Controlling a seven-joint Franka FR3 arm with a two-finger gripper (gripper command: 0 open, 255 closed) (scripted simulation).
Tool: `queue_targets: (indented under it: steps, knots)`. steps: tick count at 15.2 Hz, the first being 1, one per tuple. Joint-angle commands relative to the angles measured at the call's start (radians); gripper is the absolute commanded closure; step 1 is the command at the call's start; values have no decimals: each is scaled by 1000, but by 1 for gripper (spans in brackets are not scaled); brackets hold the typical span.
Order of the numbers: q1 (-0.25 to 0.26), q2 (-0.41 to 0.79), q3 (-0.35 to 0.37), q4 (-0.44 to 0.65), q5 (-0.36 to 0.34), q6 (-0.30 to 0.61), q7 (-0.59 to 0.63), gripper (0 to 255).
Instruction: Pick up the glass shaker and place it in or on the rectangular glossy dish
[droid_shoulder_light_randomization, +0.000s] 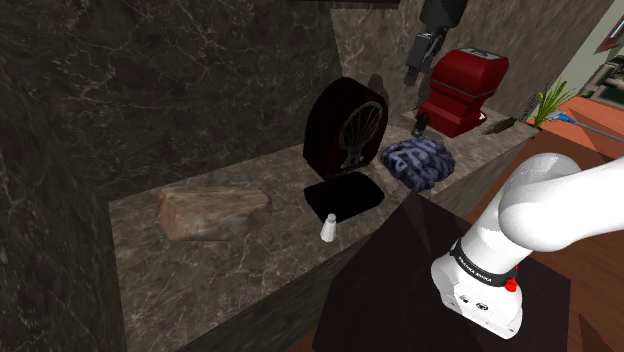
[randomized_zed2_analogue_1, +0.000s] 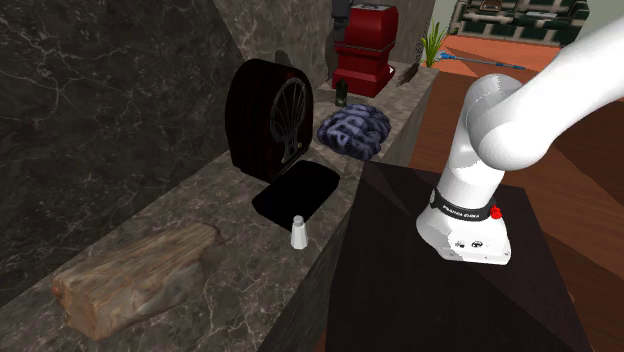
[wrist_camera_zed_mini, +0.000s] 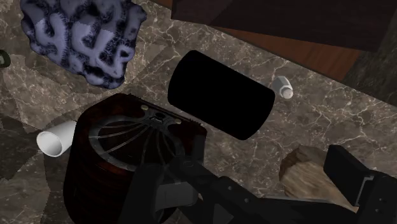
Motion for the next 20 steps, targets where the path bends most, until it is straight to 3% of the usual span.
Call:
queue_targets:
  steps: [1,11,20]
  knots:
    - [0,0,0,0,0,0,0,0]
    - [49,49,42,-287,17,328,29,0]
    - [92,244,90,-450,21,678,66,0]
